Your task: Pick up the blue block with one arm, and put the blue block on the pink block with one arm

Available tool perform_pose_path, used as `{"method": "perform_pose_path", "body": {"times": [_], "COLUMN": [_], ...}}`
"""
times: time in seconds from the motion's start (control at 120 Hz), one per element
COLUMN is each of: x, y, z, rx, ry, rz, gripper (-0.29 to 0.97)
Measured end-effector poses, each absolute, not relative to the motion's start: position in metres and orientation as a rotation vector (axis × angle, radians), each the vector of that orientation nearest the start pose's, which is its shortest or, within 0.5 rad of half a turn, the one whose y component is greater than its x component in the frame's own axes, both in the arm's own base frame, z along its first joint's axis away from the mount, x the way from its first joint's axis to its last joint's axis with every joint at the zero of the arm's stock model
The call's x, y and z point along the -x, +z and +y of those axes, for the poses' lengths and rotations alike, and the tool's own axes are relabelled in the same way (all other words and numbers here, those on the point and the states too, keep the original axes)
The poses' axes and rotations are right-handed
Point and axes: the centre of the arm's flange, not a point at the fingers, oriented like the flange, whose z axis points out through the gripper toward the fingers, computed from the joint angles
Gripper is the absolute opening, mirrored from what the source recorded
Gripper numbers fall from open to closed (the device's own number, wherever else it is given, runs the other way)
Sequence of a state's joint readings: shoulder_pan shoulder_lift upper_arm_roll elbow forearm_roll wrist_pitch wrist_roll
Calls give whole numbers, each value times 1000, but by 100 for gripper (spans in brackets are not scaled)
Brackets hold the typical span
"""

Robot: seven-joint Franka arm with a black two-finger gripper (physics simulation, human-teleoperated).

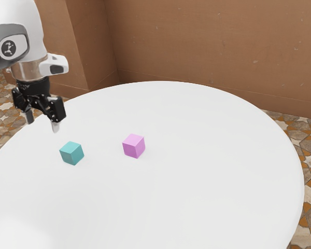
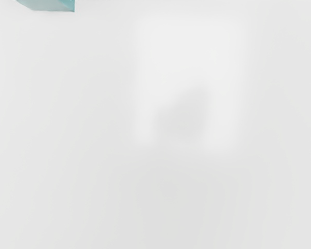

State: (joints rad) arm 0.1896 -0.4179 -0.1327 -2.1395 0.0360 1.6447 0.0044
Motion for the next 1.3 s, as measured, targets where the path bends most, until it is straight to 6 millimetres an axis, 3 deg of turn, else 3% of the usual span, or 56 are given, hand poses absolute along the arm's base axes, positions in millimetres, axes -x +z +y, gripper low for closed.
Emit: {"method": "perform_pose_path", "body": {"times": [0.1,0.308,0.458,0.6,0.908,1.3], "x": [-417,-423,-425,-430,-448,-483], "y": [526,492,472,446,398,375], "z": [24,63,75,100,119,149], "rx": [3050,3035,3006,3017,3006,3000], "ry": [91,-12,-57,-43,15,14], "rz": [-92,-93,1,20,142,191], "gripper": [68,68,68,68,68,68]}}
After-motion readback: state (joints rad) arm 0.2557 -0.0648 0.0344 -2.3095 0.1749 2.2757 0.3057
